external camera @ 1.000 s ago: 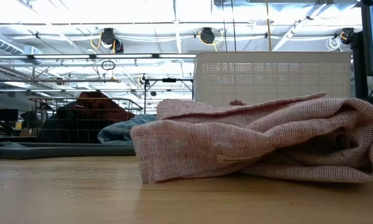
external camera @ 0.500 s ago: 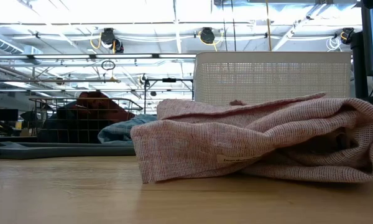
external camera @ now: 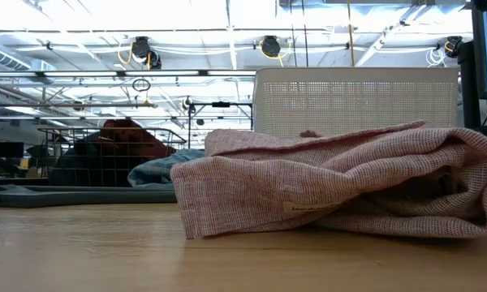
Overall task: Pick & Place Cloths
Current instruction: Put the blue sock into the transparent bin, then put the dark blue sock into the transparent bin
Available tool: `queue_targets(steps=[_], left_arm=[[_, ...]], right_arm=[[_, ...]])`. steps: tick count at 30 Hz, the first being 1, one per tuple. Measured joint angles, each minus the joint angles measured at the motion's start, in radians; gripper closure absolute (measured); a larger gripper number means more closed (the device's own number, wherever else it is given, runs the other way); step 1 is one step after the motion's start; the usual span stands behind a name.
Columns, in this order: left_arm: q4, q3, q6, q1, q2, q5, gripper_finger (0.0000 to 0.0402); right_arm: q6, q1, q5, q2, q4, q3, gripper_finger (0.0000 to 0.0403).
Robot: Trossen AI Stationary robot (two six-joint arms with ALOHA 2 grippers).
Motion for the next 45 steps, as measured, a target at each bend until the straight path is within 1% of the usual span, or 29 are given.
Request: queue_targets(steps=[4,6,12,16,18,23,28,33,37,39,41,43,45], left_arm=[[-0.016,-0.001,-0.05,-0.025,0.0,-0.013,0.0401],[0.001,-0.011,-0.071,-0.033,0.0,-0.026,0.0401],[0.11,-0.107,-0.065,-0.035,0.001,-0.024,0.0401],[0.108,-0.142,-0.073,-0.034,0.002,-0.019,0.0401],[0.109,-0.146,-0.072,-0.034,0.002,-0.027,0.0397],[0.109,-0.146,-0.072,-0.034,0.002,-0.083,0.0377],[0.108,-0.146,-0.098,-0.034,0.002,-0.094,0.0338],[0.108,-0.146,-0.149,-0.034,0.002,-0.093,0.0279],[0.109,-0.146,-0.156,-0.034,0.002,-0.09,0.0228],[0.105,-0.142,-0.143,-0.029,0.0,-0.055,0.0206],[0.092,-0.122,-0.122,-0.016,-0.001,0.011,0.0191],[0.062,-0.084,-0.109,-0.006,-0.001,0.06,0.0182],[0.032,-0.026,-0.101,0.001,-0.001,0.077,0.018]], right_arm=[[-0.005,0.0,0.0,0.0,0.0,0.0,0.0403],[-0.007,0.0,0.0,0.0,0.0,0.0,0.0403],[-0.007,0.0,0.0,0.0,0.0,0.0,0.0403],[-0.008,0.0,0.0,0.0,0.0,0.0,0.0403],[-0.005,0.0,0.0,0.0,0.0,0.0,0.0403],[0.018,0.0,0.0,0.0,0.0,0.0,0.0403],[0.018,0.0,0.0,0.0,0.0,0.0,0.0403],[0.018,0.0,0.0,0.0,0.0,0.0,0.0403],[0.018,0.0,0.0,0.0,0.0,0.0,0.0403],[0.018,0.0,0.0,0.0,0.001,0.0,0.0403],[0.018,0.0,0.0,0.0,0.001,0.0,0.0403],[0.018,0.0,0.002,0.0,0.004,0.0,0.0403],[0.019,0.0,0.012,0.0,0.009,0.0,0.0403]])
